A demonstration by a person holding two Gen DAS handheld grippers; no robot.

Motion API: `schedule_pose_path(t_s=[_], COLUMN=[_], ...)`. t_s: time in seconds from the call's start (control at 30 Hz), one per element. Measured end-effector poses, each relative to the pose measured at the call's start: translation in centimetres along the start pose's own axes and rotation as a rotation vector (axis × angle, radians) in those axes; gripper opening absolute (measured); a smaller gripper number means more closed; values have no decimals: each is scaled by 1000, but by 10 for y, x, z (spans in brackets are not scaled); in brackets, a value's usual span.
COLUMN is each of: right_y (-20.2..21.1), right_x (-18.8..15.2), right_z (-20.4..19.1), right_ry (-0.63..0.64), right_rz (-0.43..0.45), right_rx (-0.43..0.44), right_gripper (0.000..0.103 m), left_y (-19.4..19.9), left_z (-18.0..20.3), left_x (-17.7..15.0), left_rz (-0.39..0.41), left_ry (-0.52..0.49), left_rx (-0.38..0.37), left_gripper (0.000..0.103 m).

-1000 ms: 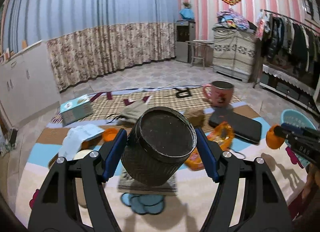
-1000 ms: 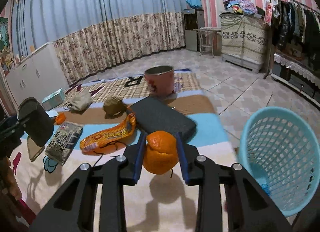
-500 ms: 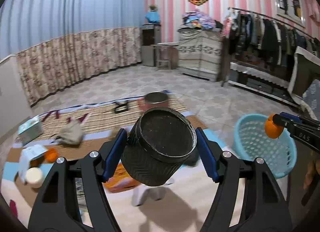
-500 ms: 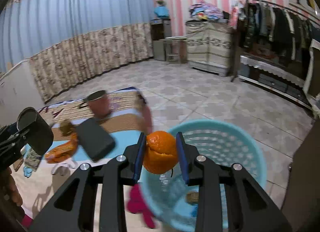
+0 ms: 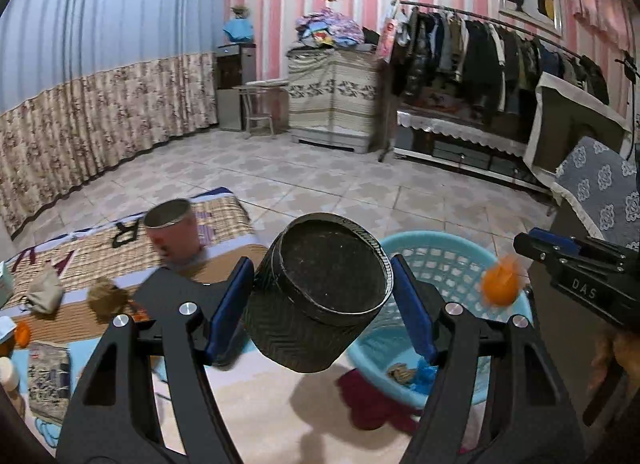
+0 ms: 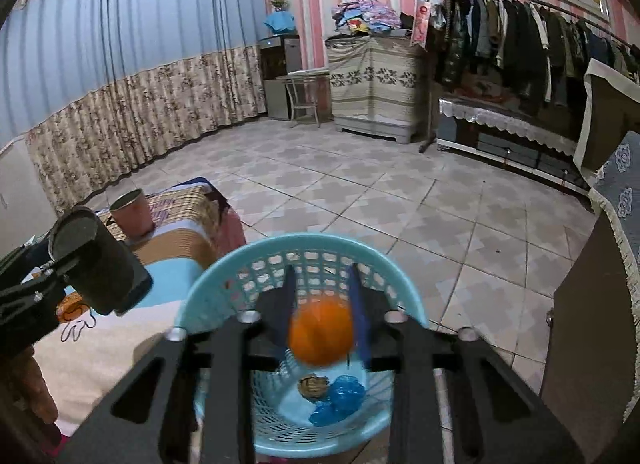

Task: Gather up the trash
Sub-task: 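Carry the black cup and orange over the blue basket with both tools, then open both tools to drop the cup and orange into the basket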

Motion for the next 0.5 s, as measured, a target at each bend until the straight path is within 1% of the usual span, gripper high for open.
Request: schedule_pose_path(t_s=[0.07, 0.13, 0.27, 0.5], right_y=[-4, -10, -19, -24], right_x=[1, 1, 1, -9], right_z=[8, 12, 18, 34], right_ry=[-14, -16, -31, -67], right_rz=[-3, -10, -24, -39], right_rx=[0, 0, 7, -4], right_gripper=[23, 19, 19, 19], left_y=[-10, -19, -27, -36], left_z=[14, 24, 43, 57], left_x=[0, 1, 0, -2], left_rz=[-12, -18, -36, -55], left_ry=[-7, -16, -22, -44], left_rx=[-14, -28, -55, -84], left_gripper=[68, 68, 68, 68])
Point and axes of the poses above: each gripper's, at about its wrist camera, not at the fingertips, and y roughly against the way its jaws point, z to its right, x to its top, the point moved 10 cm from there along -y, roughly the way its jaws point, and after that the axes turned 2 degrees about -z, right-handed, at the moved point
